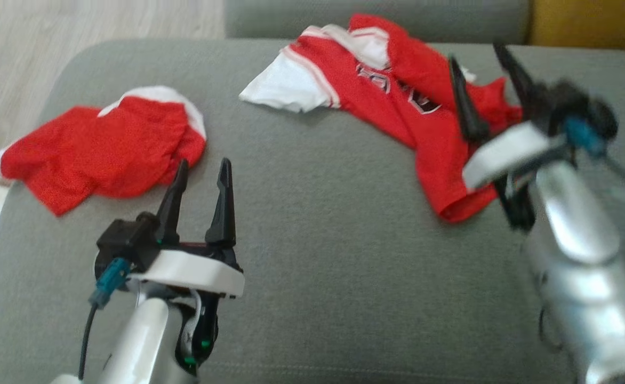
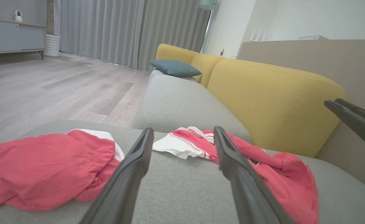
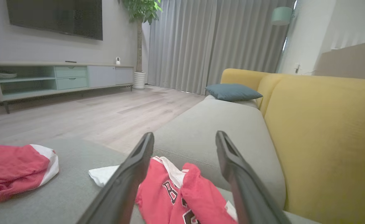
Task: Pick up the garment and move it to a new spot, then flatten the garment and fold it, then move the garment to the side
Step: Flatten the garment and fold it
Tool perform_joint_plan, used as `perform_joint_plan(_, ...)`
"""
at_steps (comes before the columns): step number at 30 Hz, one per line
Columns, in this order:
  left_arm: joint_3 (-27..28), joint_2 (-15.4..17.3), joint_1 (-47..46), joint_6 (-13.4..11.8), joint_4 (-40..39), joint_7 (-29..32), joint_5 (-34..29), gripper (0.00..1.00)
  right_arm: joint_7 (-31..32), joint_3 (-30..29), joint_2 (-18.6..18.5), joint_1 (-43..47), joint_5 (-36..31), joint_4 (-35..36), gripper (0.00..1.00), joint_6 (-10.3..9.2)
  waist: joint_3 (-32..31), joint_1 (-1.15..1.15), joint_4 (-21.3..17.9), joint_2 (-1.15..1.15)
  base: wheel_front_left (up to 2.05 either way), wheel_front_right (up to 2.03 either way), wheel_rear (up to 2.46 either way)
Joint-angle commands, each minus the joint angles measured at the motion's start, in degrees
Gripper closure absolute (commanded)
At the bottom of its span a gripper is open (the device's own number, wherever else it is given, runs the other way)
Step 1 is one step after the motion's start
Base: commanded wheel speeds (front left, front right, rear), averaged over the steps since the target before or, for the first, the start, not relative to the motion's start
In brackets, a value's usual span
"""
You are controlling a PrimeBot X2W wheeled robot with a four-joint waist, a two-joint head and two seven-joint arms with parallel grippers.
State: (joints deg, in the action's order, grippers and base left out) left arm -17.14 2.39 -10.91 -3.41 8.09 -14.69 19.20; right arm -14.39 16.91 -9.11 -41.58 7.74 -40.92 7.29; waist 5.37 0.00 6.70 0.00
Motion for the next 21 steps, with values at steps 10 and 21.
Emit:
perform_joint_plan(10, 2.0, 0.5, 3.4, 2.0, 0.4, -0.3, -1.8, 0.0, -0.6, -11.7, 6.1, 30.1, -8.1, 25.7, 0.0, 0.2, -5.0, 0.0, -5.4, 0.0, 0.0, 0.0, 0.0)
perform_joint_plan(21, 2.2, 0.5, 6.1, 1.5, -0.1, -0.3, -1.2, 0.0, -0.1, -12.6, 6.2, 39.2, -3.4, 34.3, 0.0, 0.2, -4.3, 0.0, -6.3, 0.0, 0.0, 0.0, 0.0)
